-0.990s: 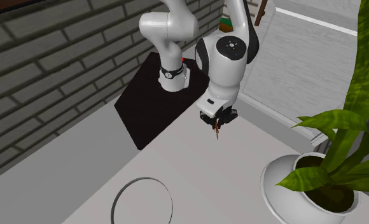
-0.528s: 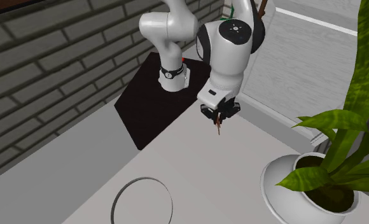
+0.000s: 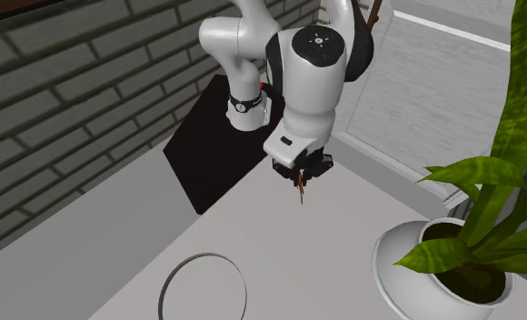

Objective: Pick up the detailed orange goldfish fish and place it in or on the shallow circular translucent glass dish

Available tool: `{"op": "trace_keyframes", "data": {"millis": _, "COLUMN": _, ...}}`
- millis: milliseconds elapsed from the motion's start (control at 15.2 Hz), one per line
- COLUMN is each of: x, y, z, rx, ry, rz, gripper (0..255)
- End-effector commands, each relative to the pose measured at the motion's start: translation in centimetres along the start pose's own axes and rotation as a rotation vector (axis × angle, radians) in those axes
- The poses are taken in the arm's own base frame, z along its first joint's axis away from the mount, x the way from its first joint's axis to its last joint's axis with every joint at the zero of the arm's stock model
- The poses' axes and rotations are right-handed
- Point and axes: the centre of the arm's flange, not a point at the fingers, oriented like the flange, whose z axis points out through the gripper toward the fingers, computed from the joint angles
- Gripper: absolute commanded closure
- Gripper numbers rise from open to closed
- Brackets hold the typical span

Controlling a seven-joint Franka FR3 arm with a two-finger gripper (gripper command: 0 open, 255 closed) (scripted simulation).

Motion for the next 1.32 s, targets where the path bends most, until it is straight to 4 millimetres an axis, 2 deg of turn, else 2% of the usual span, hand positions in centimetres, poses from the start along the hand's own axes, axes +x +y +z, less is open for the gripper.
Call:
{"op": "trace_keyframes", "data": {"millis": 0, "x": 1.7, "y": 1.9, "z": -0.2, "rx": -0.001, "ry": 0.0, "rz": -0.001, "gripper": 255}}
{"op": "trace_keyframes", "data": {"millis": 1254, "x": 19.6, "y": 19.5, "z": -1.6, "rx": -0.001, "ry": 0.0, "rz": -0.001, "gripper": 255}}
